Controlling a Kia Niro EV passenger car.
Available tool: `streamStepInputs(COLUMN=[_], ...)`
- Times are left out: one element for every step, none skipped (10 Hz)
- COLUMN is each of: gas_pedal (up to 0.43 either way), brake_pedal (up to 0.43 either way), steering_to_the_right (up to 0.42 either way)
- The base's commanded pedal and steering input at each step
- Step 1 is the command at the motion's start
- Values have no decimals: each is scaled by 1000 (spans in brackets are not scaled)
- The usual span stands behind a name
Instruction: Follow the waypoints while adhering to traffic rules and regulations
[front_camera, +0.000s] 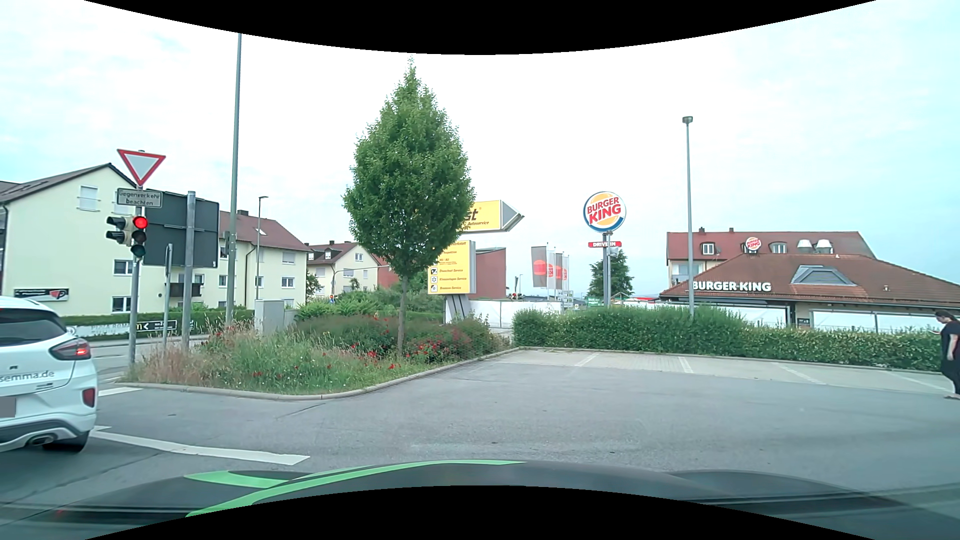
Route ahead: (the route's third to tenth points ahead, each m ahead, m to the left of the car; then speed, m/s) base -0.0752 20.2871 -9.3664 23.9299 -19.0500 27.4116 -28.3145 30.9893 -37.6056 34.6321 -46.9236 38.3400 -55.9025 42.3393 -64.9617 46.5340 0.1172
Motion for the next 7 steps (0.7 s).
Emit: streamStepInputs(gas_pedal=[0, 0, 0, 0, 0, 0, 0], brake_pedal=[98, 98, 98, 98, 98, 98, 98], steering_to_the_right=[-326, -337, -345, -356, -366, -372, -380])
